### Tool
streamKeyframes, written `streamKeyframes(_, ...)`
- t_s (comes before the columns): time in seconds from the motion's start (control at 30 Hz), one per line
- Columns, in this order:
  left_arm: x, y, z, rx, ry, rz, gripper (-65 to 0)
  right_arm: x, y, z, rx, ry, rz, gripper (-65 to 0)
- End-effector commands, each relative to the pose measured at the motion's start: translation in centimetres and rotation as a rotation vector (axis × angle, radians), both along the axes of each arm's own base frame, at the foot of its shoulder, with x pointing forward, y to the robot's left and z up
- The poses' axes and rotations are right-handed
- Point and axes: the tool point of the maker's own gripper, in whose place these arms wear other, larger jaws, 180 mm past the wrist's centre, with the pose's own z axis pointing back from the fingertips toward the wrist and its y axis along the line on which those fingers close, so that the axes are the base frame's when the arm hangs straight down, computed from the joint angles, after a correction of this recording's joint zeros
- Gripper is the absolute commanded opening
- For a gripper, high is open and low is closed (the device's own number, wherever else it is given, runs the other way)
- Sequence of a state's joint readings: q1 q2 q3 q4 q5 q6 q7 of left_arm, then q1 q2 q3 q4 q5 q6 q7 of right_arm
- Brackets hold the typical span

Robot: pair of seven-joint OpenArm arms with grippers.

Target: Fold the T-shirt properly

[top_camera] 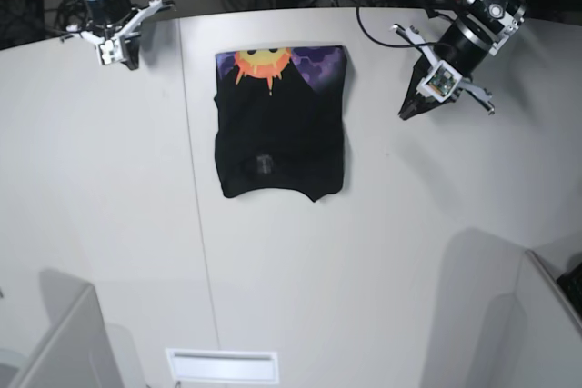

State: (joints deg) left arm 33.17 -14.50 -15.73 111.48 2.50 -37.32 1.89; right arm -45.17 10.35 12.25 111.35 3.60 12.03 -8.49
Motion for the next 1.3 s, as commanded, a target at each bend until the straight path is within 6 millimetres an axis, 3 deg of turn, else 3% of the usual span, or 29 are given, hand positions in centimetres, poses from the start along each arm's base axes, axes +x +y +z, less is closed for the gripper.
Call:
streamKeyframes(0.0,-0.6,-0.1,1.3,-0.056,-0.038,-0.001,-65.0,0.3,-0.8,1.1,-0.014,-0.047,-0.02,-65.0)
streamKeyframes(0.23,-7.0,2.0,1.0,-0.204,-0.021,0.062,-65.0,-1.9,-5.8,1.4,-0.092,-0.025,-0.174,-65.0)
streamKeyframes(0.43,-12.9,3.4,-3.1,-0.243,0.155,0.142,-65.0,-6.2,-8.2,1.0,-0.159,0.082,-0.196,-65.0)
streamKeyframes(0.6,-16.3,4.9,-6.6,-0.245,0.274,0.243,-65.0,-10.6,-9.2,-1.2,-0.192,0.31,-0.225,-65.0)
streamKeyframes(0.8,-20.0,5.4,-10.1,-0.259,0.401,0.324,-65.0,-16.1,-10.1,-5.2,-0.218,0.642,-0.231,-65.0)
streamKeyframes(1.0,-22.5,4.2,-15.0,-0.304,0.534,0.368,-65.0,-21.9,-6.1,-12.7,-0.169,0.927,0.004,-65.0)
streamKeyframes(1.27,-26.2,5.2,-22.1,-0.269,0.796,0.499,-65.0,-25.7,-4.6,-19.2,-0.177,1.152,0.127,-65.0)
